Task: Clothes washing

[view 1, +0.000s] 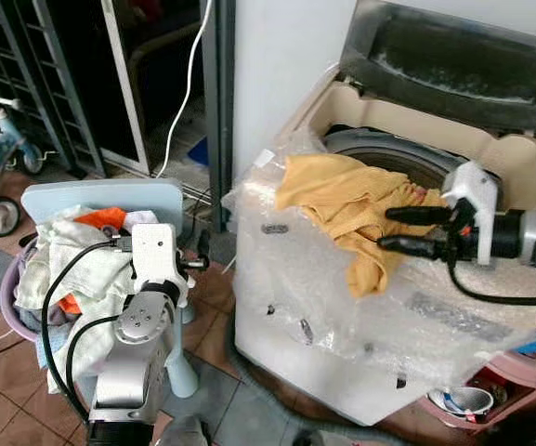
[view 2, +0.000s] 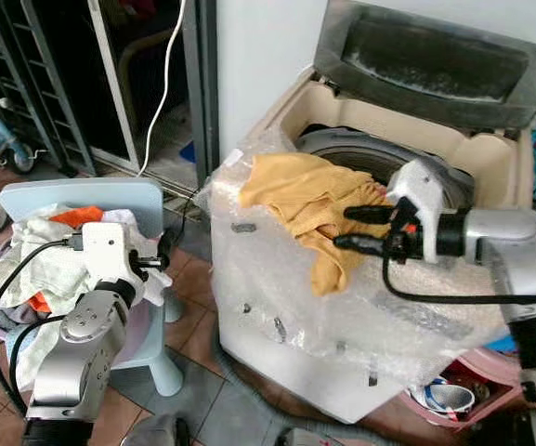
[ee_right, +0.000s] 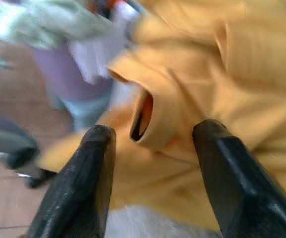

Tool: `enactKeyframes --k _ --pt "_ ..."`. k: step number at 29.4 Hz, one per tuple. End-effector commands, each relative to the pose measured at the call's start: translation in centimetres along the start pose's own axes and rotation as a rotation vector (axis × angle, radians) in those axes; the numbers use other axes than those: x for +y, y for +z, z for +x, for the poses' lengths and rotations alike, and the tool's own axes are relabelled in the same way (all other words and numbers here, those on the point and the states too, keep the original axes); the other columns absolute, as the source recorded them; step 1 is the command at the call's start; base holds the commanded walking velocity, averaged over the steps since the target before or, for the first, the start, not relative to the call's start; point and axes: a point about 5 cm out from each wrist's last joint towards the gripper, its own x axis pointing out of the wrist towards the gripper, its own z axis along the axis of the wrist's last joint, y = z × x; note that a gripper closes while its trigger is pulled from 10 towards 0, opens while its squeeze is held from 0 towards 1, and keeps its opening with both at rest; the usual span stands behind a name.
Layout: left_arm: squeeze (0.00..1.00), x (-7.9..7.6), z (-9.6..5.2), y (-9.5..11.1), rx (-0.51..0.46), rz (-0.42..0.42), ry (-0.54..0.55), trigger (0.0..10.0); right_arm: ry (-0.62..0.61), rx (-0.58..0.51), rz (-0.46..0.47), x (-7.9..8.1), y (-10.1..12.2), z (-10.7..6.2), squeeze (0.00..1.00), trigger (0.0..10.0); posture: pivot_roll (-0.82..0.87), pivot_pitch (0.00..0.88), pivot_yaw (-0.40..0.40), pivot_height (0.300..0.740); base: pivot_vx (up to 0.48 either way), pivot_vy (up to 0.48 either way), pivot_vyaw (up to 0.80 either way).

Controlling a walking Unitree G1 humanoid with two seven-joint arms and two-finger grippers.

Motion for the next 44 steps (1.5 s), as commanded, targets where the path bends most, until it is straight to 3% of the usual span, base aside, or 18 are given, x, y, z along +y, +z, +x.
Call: enactKeyframes --k 1,9,10,11,12,18,20,21,23,24,25,26,33,40,41,42,43,44 --pt "0.0 -0.1 0.2 0.2 -0.007 -0.001 -0.003 10.0 -0.134 0.032 -0.067 -1.3 0.1 0.6 1.0 10.0 -0.02 0.0 -0.053 0.74 0.0 0.0 0.0" --pt "0.0 0.0 0.1 0.2 -0.007 0.001 0.008 10.0 -0.573 -0.02 -0.041 -4.9 1.4 2.1 1.0 10.0 -0.02 0.0 -0.056 0.74 0.0 0.0 0.0" --pt "0.0 0.0 0.2 0.2 -0.008 0.001 0.008 10.0 -0.73 -0.06 0.003 -6.2 1.9 1.6 1.0 10.0 -0.01 0.0 -0.056 0.74 0.0 0.0 0.0" --pt "0.0 0.0 0.2 0.2 -0.008 0.001 0.008 10.0 -0.73 -0.06 0.003 -6.2 1.9 1.6 1.0 10.0 -0.01 0.0 -0.056 0.74 0.0 0.0 0.0" --pt "0.0 0.0 0.2 0.2 -0.009 0.002 0.01 10.0 -0.909 -0.126 0.087 -7.7 2.5 0.3 1.0 10.0 -0.01 0.0 -0.055 0.74 0.0 0.0 0.0" --pt "0.0 0.1 0.2 0.2 -0.009 0.005 0.014 10.0 -1.151 -0.369 0.241 -9.5 5.0 -2.7 0.97 10.0 -0.02 0.0 -0.055 0.74 0.0 0.0 0.0" --pt "0.0 0.1 0.2 0.2 -0.011 0.006 0.019 10.0 -1.097 -0.456 0.221 -9.2 6.1 -2.5 0.93 10.0 -0.02 0.0 -0.056 0.74 0.0 0.0 0.0" --pt "0.0 0.0 0.2 0.3 -0.012 0.007 0.023 10.0 -1.037 -0.492 0.191 -8.8 6.6 -2.0 0.77 10.0 -0.02 0.0 -0.055 0.74 0.0 0.0 0.0" --pt "0.0 0.0 0.2 0.3 -0.014 0.007 0.028 10.0 -0.967 -0.494 0.17 -8.4 6.8 -1.4 0.77 10.0 -0.02 0.0 -0.055 0.74 0.0 0.0 0.0" --pt "0.0 0.0 0.2 0.3 -0.015 0.007 0.03 10.0 -0.865 -0.508 0.144 -7.6 6.9 -0.8 0.49 10.0 -0.02 0.0 -0.055 0.74 0.0 0.0 0.0" --pt "0.0 0.1 0.3 0.3 -0.014 0.005 0.029 10.0 -0.576 -0.505 0.098 -4.9 6.6 0.6 0.12 10.0 -0.02 0.0 -0.053 0.74 0.0 0.0 0.0" --pt "0.0 0.1 0.2 0.3 -0.013 0.004 0.027 10.0 -0.516 -0.488 0.072 -4.2 6.4 0.8 0.0 10.0 -0.03 0.0 -0.049 0.74 0.0 0.0 0.0" --pt "0.0 -0.2 0.4 0.2 -0.008 0.002 0.003 10.0 -0.408 -0.337 -0.015 -2.0 3.6 2.0 0.0 10.0 -0.05 0.0 -0.04 0.74 0.0 0.0 0.0" --pt "0.0 -0.4 0.3 0.4 -0.012 -0.001 -0.005 10.0 -0.427 -0.264 -0.029 0.6 2.7 6.1 0.0 10.0 -0.03 0.0 -0.044 0.74 0.0 0.0 0.0" --pt "0.0 -0.2 0.2 0.3 -0.007 0.0 0.002 10.0 -0.441 -0.244 -0.028 1.3 2.6 7.4 0.0 3.5 -0.02 0.0 -0.047 0.74 0.0 0.0 0.0" --pt "0.0 -0.2 0.2 0.3 -0.007 0.0 0.002 10.0 -0.441 -0.244 -0.028 1.3 2.6 7.4 0.0 3.5 -0.02 0.0 -0.047 0.74 0.0 0.0 0.0" --pt "0.0 -0.2 0.1 0.2 -0.006 0.001 0.005 10.0 -0.455 -0.246 -0.015 1.8 2.6 8.2 0.0 0.0 -0.02 0.0 -0.051 0.74 0.0 0.0 0.0" --pt "0.0 -0.2 0.1 0.2 -0.004 0.001 0.007 10.0 -0.473 -0.251 0.0 2.3 2.8 9.2 0.0 0.0 -0.02 0.0 -0.054 0.74 0.0 0.0 0.0"
